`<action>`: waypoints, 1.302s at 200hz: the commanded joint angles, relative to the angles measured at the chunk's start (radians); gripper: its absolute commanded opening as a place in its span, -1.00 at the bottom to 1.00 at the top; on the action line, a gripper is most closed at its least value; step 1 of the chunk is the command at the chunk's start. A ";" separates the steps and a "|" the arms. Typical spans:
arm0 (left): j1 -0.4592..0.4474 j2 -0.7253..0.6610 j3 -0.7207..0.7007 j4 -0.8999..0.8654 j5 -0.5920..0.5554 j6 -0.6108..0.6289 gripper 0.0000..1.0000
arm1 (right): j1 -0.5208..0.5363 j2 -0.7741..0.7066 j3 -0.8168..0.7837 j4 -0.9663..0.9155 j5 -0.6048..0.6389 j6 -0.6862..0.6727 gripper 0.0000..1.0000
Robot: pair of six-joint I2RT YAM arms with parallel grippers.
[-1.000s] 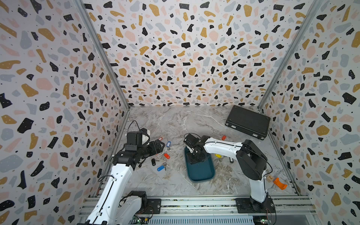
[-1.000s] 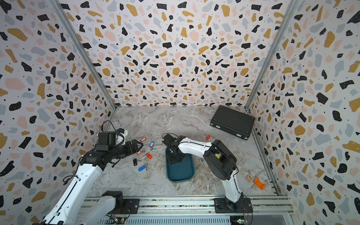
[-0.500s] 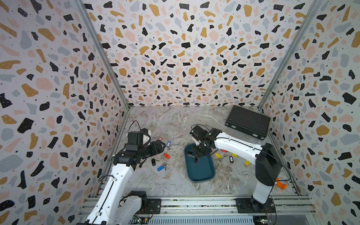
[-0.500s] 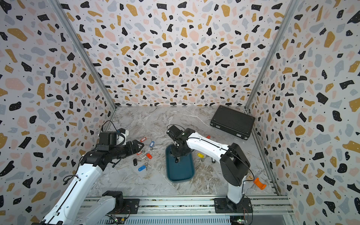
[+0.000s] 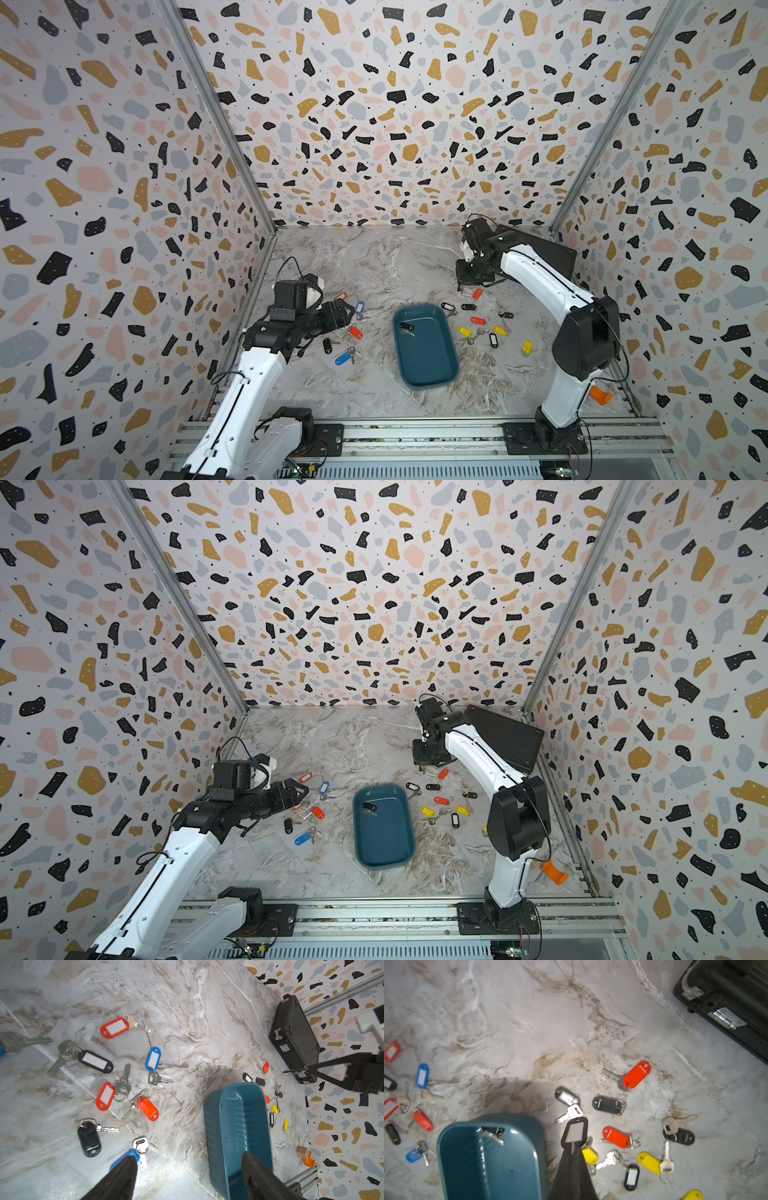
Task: Take the keys out of the storage box
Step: Place the key at the center of the board, then pick up the key from the storage box.
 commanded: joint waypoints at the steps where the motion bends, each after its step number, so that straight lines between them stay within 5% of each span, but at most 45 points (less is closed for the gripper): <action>1: -0.008 0.006 -0.008 0.018 0.000 0.014 0.66 | -0.040 0.094 0.072 0.011 -0.035 -0.030 -1.00; 75: -0.033 0.021 -0.007 0.011 -0.015 0.016 0.66 | -0.111 0.345 0.258 0.015 -0.110 -0.010 -0.99; 114: -0.044 0.028 -0.007 0.007 -0.016 0.018 0.66 | -0.119 0.323 0.242 0.013 -0.118 -0.020 -0.20; 122: -0.049 0.032 -0.006 0.006 -0.019 0.018 0.67 | -0.120 0.308 0.235 0.014 -0.114 -0.027 0.44; 135: -0.060 0.034 -0.004 0.003 -0.028 0.020 0.67 | -0.123 0.281 0.232 0.000 -0.100 -0.039 0.57; 182: -0.153 0.043 0.013 -0.024 -0.106 0.030 0.65 | -0.126 0.062 0.090 -0.020 -0.063 -0.071 0.34; 217: -0.318 0.097 0.079 -0.089 -0.254 0.023 0.59 | -0.126 -0.263 -0.206 0.045 -0.056 -0.063 -0.13; 260: -0.557 0.263 0.258 -0.165 -0.424 -0.044 0.48 | -0.126 -0.549 -0.436 0.038 -0.104 -0.052 -0.47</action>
